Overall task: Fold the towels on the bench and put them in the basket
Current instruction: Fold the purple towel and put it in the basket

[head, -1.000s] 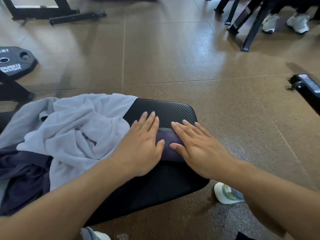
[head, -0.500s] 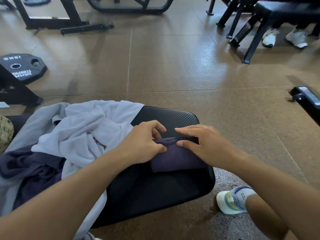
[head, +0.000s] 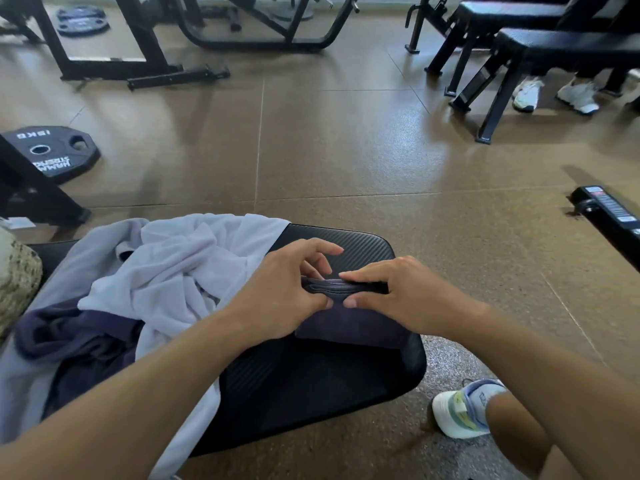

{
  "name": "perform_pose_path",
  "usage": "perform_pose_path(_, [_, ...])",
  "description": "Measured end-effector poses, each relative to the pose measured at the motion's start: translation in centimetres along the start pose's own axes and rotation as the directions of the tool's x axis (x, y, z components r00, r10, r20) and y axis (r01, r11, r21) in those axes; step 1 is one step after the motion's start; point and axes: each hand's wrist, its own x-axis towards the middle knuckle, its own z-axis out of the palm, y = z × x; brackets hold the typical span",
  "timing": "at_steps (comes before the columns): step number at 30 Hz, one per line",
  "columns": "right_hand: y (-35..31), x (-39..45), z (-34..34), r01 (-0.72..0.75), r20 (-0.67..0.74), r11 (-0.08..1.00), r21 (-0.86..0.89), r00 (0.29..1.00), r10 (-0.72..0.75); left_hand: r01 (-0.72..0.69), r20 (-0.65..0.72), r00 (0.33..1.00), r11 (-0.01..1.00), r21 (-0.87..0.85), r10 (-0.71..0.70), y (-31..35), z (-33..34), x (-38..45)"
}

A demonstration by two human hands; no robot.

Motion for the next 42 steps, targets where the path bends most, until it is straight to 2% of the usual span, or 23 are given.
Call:
perform_pose_path(2, [-0.9, 0.3, -0.2, 0.033, 0.005, 0.999, 0.003, 0.999, -0.033, -0.002, -0.059, 0.998, 1.000, -0.027, 0.000, -0.1, -0.5, -0.6])
perform_pose_path(4, [-2.2, 0.7, -0.3, 0.071, -0.050, 0.997, 0.025, 0.996, -0.070, -0.015, -0.158, 0.987, 0.998, -0.068, 0.004, -0.1, -1.6, -1.4])
perform_pose_path(7, [-5.3, 2.2, -0.2, 0.118, -0.168, 0.990, 0.084, 0.981, -0.102, -0.012, -0.318, 0.947, 0.987, -0.163, -0.041, 0.1, -4.3, -2.9])
perform_pose_path(10, [-9.2, 4.6, 0.6, 0.166, -0.234, 0.983, 0.080, 0.961, -0.144, 0.027, -0.444, 0.890, 0.985, -0.172, -0.102, -0.7, -7.7, -4.9])
perform_pose_path(16, [-18.1, 11.0, 3.2, 0.303, -0.154, 0.952, -0.036, 0.940, -0.304, 0.217, -0.672, 0.706, 0.971, -0.095, -0.224, -3.8, -14.0, -10.0])
perform_pose_path(19, [-22.4, 13.5, 4.8, 0.407, -0.207, 0.914, 0.006, 0.894, -0.397, 0.255, -0.753, 0.612, 0.962, -0.101, -0.241, -4.1, -16.5, -11.8])
perform_pose_path(22, [-26.9, 16.0, 7.2, 0.486, -0.255, 0.869, 0.090, 0.855, -0.452, 0.359, -0.820, 0.502, 0.929, -0.091, -0.275, -5.1, -19.5, -14.2])
perform_pose_path(25, [-31.4, 18.6, 10.2, 0.516, -0.225, 0.844, 0.145, 0.848, -0.479, 0.476, -0.882, 0.383, 0.877, -0.064, -0.273, -6.6, -22.6, -16.9])
perform_pose_path(27, [-34.3, 20.5, 12.1, 0.533, -0.215, 0.833, 0.149, 0.839, -0.499, 0.579, -0.897, 0.331, 0.814, -0.052, -0.293, -7.7, -24.2, -18.5])
perform_pose_path(28, [-35.7, 21.5, 12.9, 0.527, -0.207, 0.834, 0.162, 0.844, -0.494, 0.632, -0.888, 0.328, 0.774, -0.048, -0.323, -8.1, -24.6, -19.2])
perform_pose_path(31, [-39.3, 24.8, 15.5, 0.457, -0.163, 0.864, 0.209, 0.888, -0.430, 0.749, -0.837, 0.376, 0.662, 0.021, -0.398, -9.5, -24.8, -20.5])
perform_pose_path(33, [-40.9, 26.7, 17.5, 0.417, -0.076, 0.881, 0.226, 0.909, -0.411, 0.803, -0.841, 0.371, 0.591, 0.078, -0.394, -10.1, -25.2, -21.2])
perform_pose_path(36, [-42.3, 27.8, 20.8, 0.332, 0.113, 0.895, 0.297, 0.919, -0.379, 0.889, -0.890, 0.262, 0.453, 0.072, -0.372, -10.9, -27.4, -23.0])
perform_pose_path(38, [-42.4, 27.4, 22.7, 0.307, 0.194, 0.898, 0.314, 0.905, -0.378, 0.920, -0.869, 0.147, 0.388, -0.055, -0.473, -12.0, -28.7, -24.5])
perform_pose_path(40, [-42.2, 26.9, 23.8, 0.294, 0.258, 0.905, 0.308, 0.890, -0.377, 0.898, -0.823, 0.101, 0.408, -0.167, -0.558, -13.2, -28.8, -25.4])
perform_pose_path(42, [-42.1, 26.8, 24.0, 0.312, 0.264, 0.909, 0.276, 0.885, -0.384, 0.815, -0.848, 0.119, 0.539, -0.214, -0.517, -14.0, -28.5, -25.6])
